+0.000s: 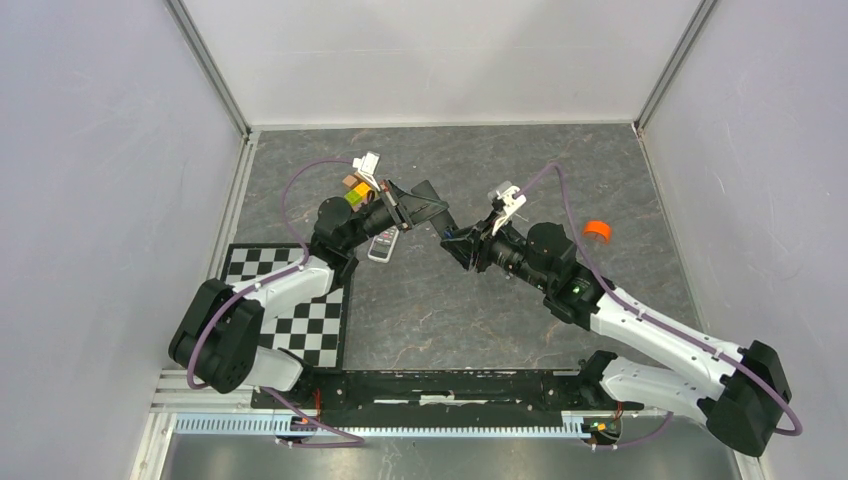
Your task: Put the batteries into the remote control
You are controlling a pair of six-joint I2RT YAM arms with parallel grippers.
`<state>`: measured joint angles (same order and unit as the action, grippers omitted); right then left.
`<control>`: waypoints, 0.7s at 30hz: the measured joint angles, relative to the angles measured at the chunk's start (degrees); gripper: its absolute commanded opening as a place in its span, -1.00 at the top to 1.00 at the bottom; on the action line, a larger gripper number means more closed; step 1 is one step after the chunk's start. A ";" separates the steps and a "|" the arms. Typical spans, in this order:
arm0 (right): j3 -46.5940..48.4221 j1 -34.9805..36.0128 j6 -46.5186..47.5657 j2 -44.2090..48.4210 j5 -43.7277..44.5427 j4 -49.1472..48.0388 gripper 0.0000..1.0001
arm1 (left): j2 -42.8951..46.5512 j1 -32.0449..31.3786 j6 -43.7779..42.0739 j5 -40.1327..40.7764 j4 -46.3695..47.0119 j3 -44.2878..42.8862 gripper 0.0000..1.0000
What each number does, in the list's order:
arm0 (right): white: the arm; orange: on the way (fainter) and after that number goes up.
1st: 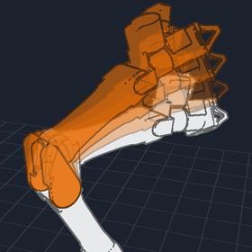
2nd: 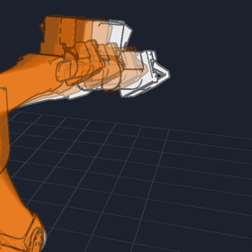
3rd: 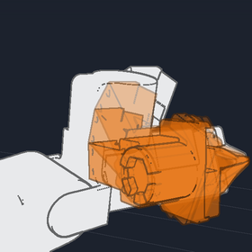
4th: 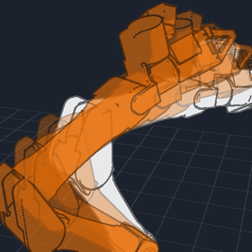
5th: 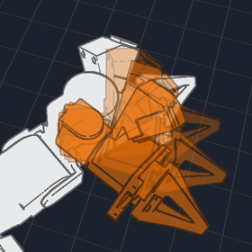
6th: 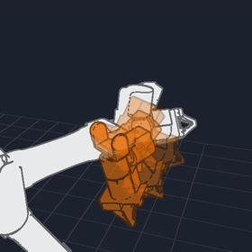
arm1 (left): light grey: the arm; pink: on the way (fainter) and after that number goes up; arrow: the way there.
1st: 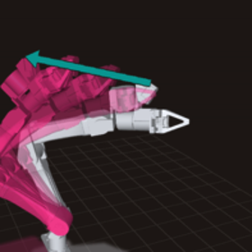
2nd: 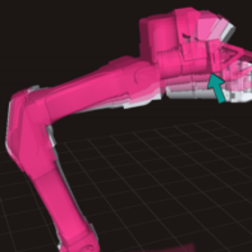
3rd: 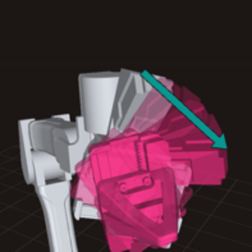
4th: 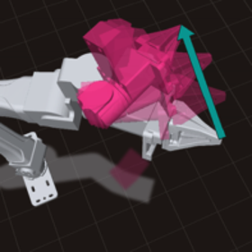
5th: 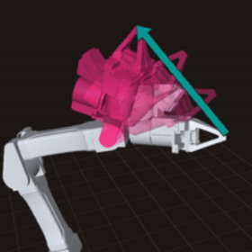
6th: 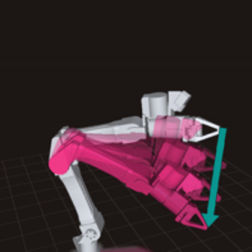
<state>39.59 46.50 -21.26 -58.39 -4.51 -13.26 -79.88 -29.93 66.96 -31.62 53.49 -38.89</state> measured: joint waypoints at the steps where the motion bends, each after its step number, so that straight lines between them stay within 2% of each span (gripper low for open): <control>1: 0.24 0.04 -0.02 0.09 0.00 0.44 0.12 | 0.00 -0.04 0.00 0.04 0.00 0.00 0.96; 7: 0.81 0.28 -0.13 1.79 -0.17 3.41 -0.04 | 0.13 -0.04 0.00 0.52 0.24 0.00 0.96; 21: 0.81 -0.46 -2.16 7.63 2.27 6.58 -0.27 | 1.29 0.44 0.02 0.31 1.64 0.09 0.96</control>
<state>40.40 46.04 -23.42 -50.76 -2.24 -6.68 -78.59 -29.50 66.98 -31.31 55.13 -38.81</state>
